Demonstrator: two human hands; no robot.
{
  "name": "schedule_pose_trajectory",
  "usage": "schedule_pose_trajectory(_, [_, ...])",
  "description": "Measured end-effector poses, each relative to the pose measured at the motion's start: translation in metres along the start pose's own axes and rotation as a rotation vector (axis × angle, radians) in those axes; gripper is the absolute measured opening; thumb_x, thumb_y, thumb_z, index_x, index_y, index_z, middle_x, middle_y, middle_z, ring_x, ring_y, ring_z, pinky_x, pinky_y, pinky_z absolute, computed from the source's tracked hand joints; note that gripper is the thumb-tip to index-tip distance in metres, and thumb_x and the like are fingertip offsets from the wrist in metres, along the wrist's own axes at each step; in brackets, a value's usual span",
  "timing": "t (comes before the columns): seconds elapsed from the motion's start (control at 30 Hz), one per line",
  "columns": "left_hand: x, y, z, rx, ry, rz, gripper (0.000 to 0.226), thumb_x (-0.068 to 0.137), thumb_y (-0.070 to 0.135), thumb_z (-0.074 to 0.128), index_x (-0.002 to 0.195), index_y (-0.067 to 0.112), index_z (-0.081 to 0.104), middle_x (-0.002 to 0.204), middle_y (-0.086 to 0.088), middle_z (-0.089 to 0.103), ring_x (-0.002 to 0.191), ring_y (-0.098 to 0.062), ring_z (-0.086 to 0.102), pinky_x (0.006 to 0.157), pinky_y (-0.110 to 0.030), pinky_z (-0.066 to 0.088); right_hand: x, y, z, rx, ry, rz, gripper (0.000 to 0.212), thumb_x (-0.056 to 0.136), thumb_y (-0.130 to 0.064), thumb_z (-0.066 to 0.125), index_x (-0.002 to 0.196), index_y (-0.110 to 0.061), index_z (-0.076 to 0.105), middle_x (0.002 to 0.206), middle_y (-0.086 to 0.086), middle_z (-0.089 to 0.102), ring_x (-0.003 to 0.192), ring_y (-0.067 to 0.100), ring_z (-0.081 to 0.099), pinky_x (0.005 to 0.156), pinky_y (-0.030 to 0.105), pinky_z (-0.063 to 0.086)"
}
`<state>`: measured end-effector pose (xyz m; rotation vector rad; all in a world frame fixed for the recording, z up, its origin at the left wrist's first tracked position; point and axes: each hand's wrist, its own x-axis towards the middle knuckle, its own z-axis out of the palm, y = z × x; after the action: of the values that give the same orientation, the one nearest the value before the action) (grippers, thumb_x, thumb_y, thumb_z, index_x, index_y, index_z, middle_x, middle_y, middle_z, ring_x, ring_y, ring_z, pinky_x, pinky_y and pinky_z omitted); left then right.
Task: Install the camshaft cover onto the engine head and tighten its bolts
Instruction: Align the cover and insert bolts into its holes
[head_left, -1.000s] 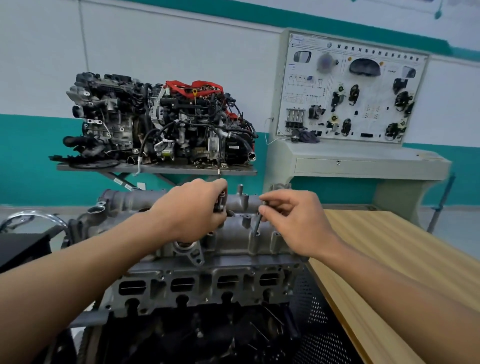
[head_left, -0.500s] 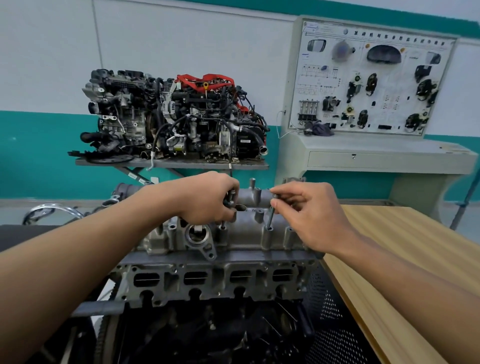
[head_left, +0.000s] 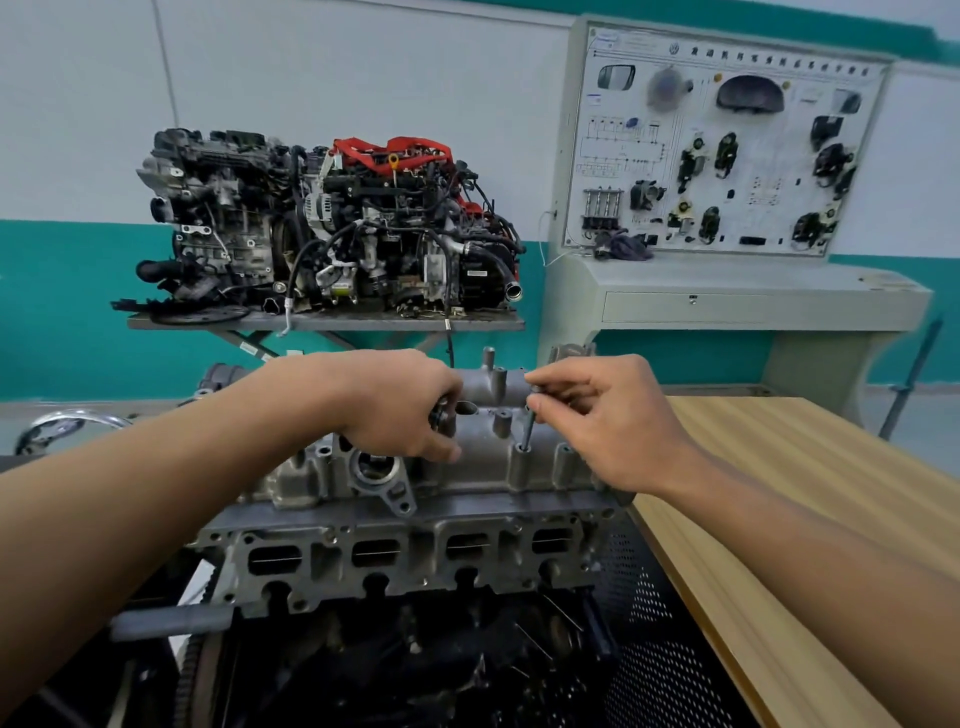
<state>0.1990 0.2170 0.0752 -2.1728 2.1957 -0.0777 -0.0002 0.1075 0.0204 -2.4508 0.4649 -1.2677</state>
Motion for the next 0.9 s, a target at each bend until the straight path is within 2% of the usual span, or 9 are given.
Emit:
schedule_pose_trajectory(0.1, [-0.003,-0.001,0.001,-0.042,0.061,0.016,0.036,0.079,0.056,0.074,0.094,0.03,0.053,0.084,0.012,0.056,0.075,-0.008,0.054,0.058,-0.027,0.038,-0.008,0.006,0.006,-0.042,-0.059,-0.008,0.023,0.084,-0.014,0.077,0.106,-0.019,0.077,0.094,-0.01,0.075,0.085,-0.003,0.069,0.079,0.018,0.056])
schedule_pose_trajectory(0.2, [-0.005,-0.006,0.003,-0.004,0.125,0.03,0.037,0.078,0.054,0.076,0.093,0.029,0.053,0.082,0.012,0.054,0.077,-0.012,0.054,0.061,-0.031,0.038,-0.015,0.012,0.012,-0.095,-0.123,-0.03,0.021,0.086,-0.017,0.076,0.107,-0.019,0.078,0.096,-0.011,0.076,0.087,-0.001,0.069,0.082,0.025,0.057])
schedule_pose_trajectory(0.3, [-0.007,-0.013,0.007,0.004,0.168,0.022,0.035,0.077,0.056,0.075,0.083,0.032,0.05,0.081,0.011,0.055,0.077,-0.014,0.054,0.064,-0.032,0.041,-0.017,0.017,0.013,-0.108,-0.105,-0.071,0.022,0.086,-0.018,0.076,0.108,-0.018,0.078,0.098,-0.011,0.076,0.088,0.0,0.069,0.081,0.03,0.058])
schedule_pose_trajectory(0.47, [-0.004,-0.017,0.012,-0.039,0.206,0.016,0.033,0.074,0.058,0.077,0.074,0.031,0.057,0.076,0.01,0.059,0.069,-0.008,0.055,0.058,-0.03,0.04,-0.013,0.021,0.01,-0.148,-0.131,-0.145,0.021,0.085,-0.019,0.077,0.107,-0.017,0.077,0.093,-0.015,0.071,0.083,0.0,0.065,0.078,0.024,0.054])
schedule_pose_trajectory(0.67, [0.0,-0.013,0.014,-0.077,0.246,0.009,0.034,0.073,0.058,0.078,0.072,0.027,0.064,0.067,0.009,0.06,0.065,-0.007,0.057,0.055,-0.027,0.039,-0.011,0.021,0.007,-0.138,-0.126,-0.166,0.021,0.084,-0.015,0.079,0.105,-0.014,0.078,0.091,-0.002,0.074,0.082,0.007,0.067,0.078,0.025,0.055])
schedule_pose_trajectory(0.8, [-0.002,-0.014,0.014,-0.051,0.223,-0.005,0.037,0.075,0.059,0.076,0.066,0.027,0.061,0.069,0.009,0.063,0.066,-0.011,0.059,0.058,-0.029,0.044,-0.014,0.02,0.009,-0.105,-0.13,-0.106,0.022,0.085,-0.014,0.077,0.107,-0.014,0.078,0.092,-0.006,0.073,0.078,-0.002,0.064,0.074,0.016,0.051])
schedule_pose_trajectory(0.9, [-0.002,-0.014,0.015,0.003,0.218,0.001,0.04,0.073,0.06,0.077,0.06,0.03,0.055,0.07,0.01,0.061,0.067,-0.01,0.057,0.058,-0.03,0.042,-0.016,0.017,0.011,-0.053,-0.131,-0.037,0.021,0.087,-0.012,0.075,0.107,-0.014,0.078,0.094,-0.006,0.076,0.081,-0.003,0.068,0.076,0.015,0.053])
